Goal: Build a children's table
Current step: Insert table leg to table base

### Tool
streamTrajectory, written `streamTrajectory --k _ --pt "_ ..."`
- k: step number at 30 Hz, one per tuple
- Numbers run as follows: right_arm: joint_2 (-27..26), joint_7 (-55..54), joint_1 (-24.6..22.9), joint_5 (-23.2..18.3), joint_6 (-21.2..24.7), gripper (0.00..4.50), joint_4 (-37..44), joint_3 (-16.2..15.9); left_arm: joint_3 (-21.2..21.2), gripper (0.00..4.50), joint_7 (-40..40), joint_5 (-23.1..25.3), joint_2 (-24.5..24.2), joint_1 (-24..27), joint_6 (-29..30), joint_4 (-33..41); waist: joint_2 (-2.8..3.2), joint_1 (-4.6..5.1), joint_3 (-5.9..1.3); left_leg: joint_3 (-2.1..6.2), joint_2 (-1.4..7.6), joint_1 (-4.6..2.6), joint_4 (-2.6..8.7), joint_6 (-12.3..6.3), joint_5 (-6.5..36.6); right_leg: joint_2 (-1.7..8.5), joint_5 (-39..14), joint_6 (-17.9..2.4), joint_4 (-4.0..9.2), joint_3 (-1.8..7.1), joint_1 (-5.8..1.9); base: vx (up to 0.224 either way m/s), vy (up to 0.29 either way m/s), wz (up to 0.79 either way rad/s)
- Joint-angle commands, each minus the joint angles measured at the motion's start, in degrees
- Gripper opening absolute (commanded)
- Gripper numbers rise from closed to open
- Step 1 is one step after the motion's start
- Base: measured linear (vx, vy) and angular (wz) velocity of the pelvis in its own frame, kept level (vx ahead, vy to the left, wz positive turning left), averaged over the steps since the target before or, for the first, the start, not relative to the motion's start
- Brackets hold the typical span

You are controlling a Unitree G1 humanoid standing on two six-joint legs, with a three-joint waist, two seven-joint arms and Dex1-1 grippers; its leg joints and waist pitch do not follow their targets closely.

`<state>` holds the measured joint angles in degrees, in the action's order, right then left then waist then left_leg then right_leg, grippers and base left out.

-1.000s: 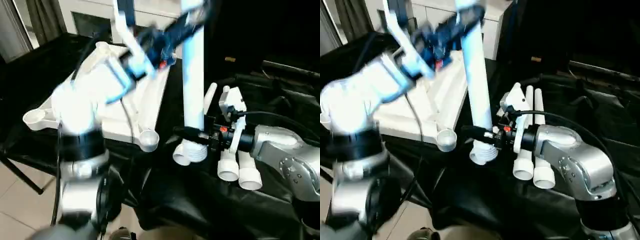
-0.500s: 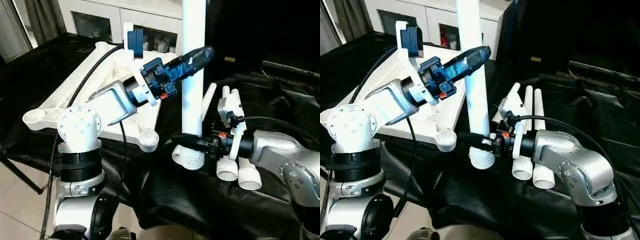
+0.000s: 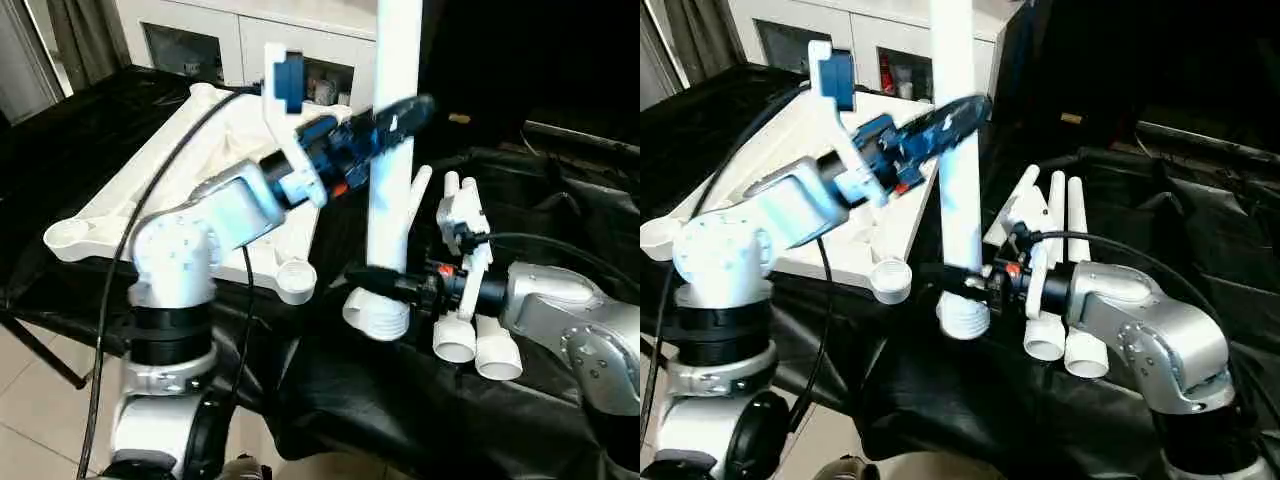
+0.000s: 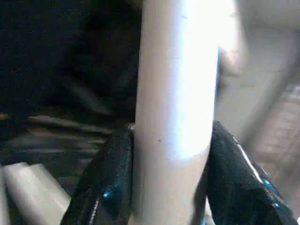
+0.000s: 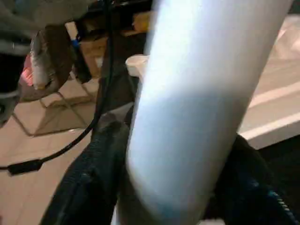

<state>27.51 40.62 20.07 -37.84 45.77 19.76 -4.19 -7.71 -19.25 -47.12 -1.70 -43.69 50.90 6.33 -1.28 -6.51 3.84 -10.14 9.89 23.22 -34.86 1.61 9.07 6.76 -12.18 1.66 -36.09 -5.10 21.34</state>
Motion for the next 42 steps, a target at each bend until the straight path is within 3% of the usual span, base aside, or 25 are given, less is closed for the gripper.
streamTrajectory --k 1,4,5,6,8,12,15,17,20,22,25,26,29,30,34,36,37,39,42 --pt "-1.0 -4.0 1.15 3.77 -2.66 2.96 0.2 0.3 1.51 1.79 4.89 4.07 0.6 -1.45 -1.6 2.63 -0.8 0.01 -4.1 1.24 3.4 -1.58 5.1 4.66 13.16 2.64 -10.23 -7.16 4.92 2.99 -1.77 0.0 0.0 0.0" --pt "-3.08 -8.62 1.97 8.23 -4.79 3.06 -1.38 -1.35 3.65 1.75 8.1 7.54 0.71 -1.4 -2.29 4.74 -0.94 0.12 -4.18 1.15 3.16 -1.52 4.98 4.86 11.99 2.54 -10.0 -6.7 4.84 2.92 -1.78 0.0 0.0 0.0" --pt "-5.45 -13.21 3.09 11.33 -5.21 3.06 -3.31 -2.45 5.38 1.75 10.5 9.71 1.02 -1.31 -2.23 6.35 -1.26 0.33 -4.21 1.15 3.23 -1.5 4.99 4.92 11.19 2.4 -9.33 -6.76 4.69 2.94 -1.62 0.0 0.0 0.0" --pt "-5.45 -13.21 3.09 11.33 -5.21 3.06 -3.31 -2.45 5.38 1.75 10.5 9.71 1.02 -1.31 -2.23 6.35 -1.1 0.4 -4.2 1.13 3.08 -1.5 5.0 4.92 11.2 2.33 -9.36 -7.04 4.66 2.87 -1.55 0.0 0.0 0.0" --pt "-9.22 -19.09 4.75 14.16 -4.58 3.06 -6.42 -3.53 7.68 1.75 12.42 12.54 1.01 -1.59 -2.48 7.2 -1.57 0.57 -4.23 1.0 3.05 -1.47 4.95 4.91 10.57 2.22 -8.78 -6.89 4.67 2.98 -1.58 0.0 0.0 0.0" --pt "-14.22 -24.48 7.05 17.51 -4.63 3.06 -11.49 -5.69 8.07 1.75 14.55 14.16 1.99 -2.4 -2.84 6.34 -1.44 0.65 -4.49 0.95 3.01 -1.58 4.78 5.76 9.36 1.93 -5.83 -6.95 4.25 3.0 -1.49 0.0 0.0 0.0" --pt "-15.17 -25.52 7.77 18.76 -4.21 3.06 -12.48 -6.6 8.21 1.75 14.92 15.39 1.71 -2.92 -3.71 5.86 -1.52 0.65 -4.52 0.97 2.9 -1.43 4.84 5.92 8.68 1.76 -2.84 -6.23 3.91 2.98 -1.68 0.0 0.0 0.0" --pt "-15.97 -26.34 8.15 19.66 -3.95 2.72 -13.02 -6.67 8.09 1.74 15.12 15.95 1.51 -3.15 -3.78 5.79 -1.51 0.67 -4.49 0.96 2.91 -1.56 4.83 6.28 9.04 1.73 -2.25 -6.05 3.9 2.98 -1.67 0.0 0.0 0.0" --pt "-16.08 -26.34 8.47 20.17 -4.1 2.67 -13.33 -6.94 8.1 1.74 14.98 16.57 1.06 -3.0 -3.95 5.52 -1.44 0.66 -4.44 0.95 2.91 -1.56 4.86 6.42 9.96 1.76 -2.66 -5.88 3.97 3.03 -1.71 0.0 0.0 0.0" --pt "-16.07 -26.29 8.6 20.3 -4.01 2.29 -13.35 -6.89 8.4 1.74 14.74 17.29 0.64 -2.91 -4.05 5.14 -1.47 0.74 -4.4 0.97 2.92 -1.58 4.93 6.56 10.62 1.73 -3.66 -5.57 4.04 3.04 -1.66 0.0 0.0 0.0" --pt "-15.91 -25.61 8.43 20.31 -3.77 2.25 -12.96 -6.55 8.33 1.74 14.37 17.61 0.76 -3.08 -4.1 4.71 -1.4 0.74 -4.34 0.97 2.95 -1.65 4.96 6.74 11.59 1.77 -4.8 -5.43 4.19 3.08 -1.56 0.0 0.0 0.0" --pt "-15.91 -25.61 8.43 20.31 -3.77 1.99 -12.96 -6.55 8.33 1.74 14.37 17.61 0.76 -3.08 -4.1 4.71 -1.34 0.75 -4.32 1.02 2.94 -1.62 5.02 6.8 11.91 1.74 -5.17 -5.38 4.21 3.07 -1.54 0.0 0.0 0.0" --pt "-15.86 -24.17 8.31 19.21 -3.72 1.92 -12.48 -5.96 8.28 1.74 13.77 17.4 0.63 -3.25 -3.93 4.13 -1.18 0.75 -4.34 1.08 2.96 -1.65 5.07 7.0 12.63 1.76 -5.61 -5.39 4.24 3.07 -1.5 0.0 0.0 0.0" --pt "-15.94 -23.89 8.29 18.81 -3.67 1.88 -12.39 -5.72 8.14 2.3 13.52 16.96 0.62 -3.23 -3.51 4.08 -1.27 0.78 -4.35 1.05 2.92 -1.63 5.03 7.0 12.77 1.75 -5.69 -5.43 4.26 3.08 -1.53 0.0 0.0 0.0" --pt "-14.95 -17.71 7.61 13.03 -3.44 1.87 -9.88 -2.96 5.15 2.5 9.5 10.9 1.12 -2.54 -0.31 3.18 -1.2 0.67 -4.44 0.98 2.87 -1.62 4.92 6.35 12.76 1.81 -5.08 -6.65 4.17 3.08 -1.57 0.0 0.0 0.0" --pt "-13.04 -12.88 6.88 9.51 -3.23 1.86 -7.83 -1.84 3.99 2.86 5.18 8.15 0.58 -1.81 -1.03 2.38 -1.19 0.29 -4.51 0.9 2.85 -1.7 4.77 5.32 11.83 1.8 -3.52 -7.36 4.16 3.08 -1.81 0.0 0.0 0.0" --pt "-12.52 -11.61 6.69 8.7 -3.21 1.86 -7.34 -1.61 3.96 2.86 3.78 7.52 0.25 -1.58 -1.22 2.31 -1.22 0.29 -4.47 0.96 2.97 -1.65 4.82 5.28 11.41 1.79 -2.98 -7.63 4.01 3.11 -1.75 0.0 0.0 0.0" --pt "-9.92 -6.17 5.81 5.1 -2.77 1.86 -5.32 -0.39 2.72 2.89 -3.55 1.44 -0.76 -0.29 0.12 2.7 -1.37 -0.02 -4.53 0.8 2.78 -1.62 4.65 4.4 10.43 1.85 -2.18 -8.73 3.9 3.07 -1.95 0.0 0.0 0.0" --pt "-6.86 -1.48 5.3 2.32 -0.9 1.86 -3.62 0.68 2.59 2.89 -10.85 -3.15 -2.98 1.11 2.6 3.46 -1.14 -0.05 -4.48 0.7 2.84 -1.71 4.76 4.16 10.49 1.71 -2.39 -10.36 3.75 3.07 -1.81 0.0 0.0 0.0"
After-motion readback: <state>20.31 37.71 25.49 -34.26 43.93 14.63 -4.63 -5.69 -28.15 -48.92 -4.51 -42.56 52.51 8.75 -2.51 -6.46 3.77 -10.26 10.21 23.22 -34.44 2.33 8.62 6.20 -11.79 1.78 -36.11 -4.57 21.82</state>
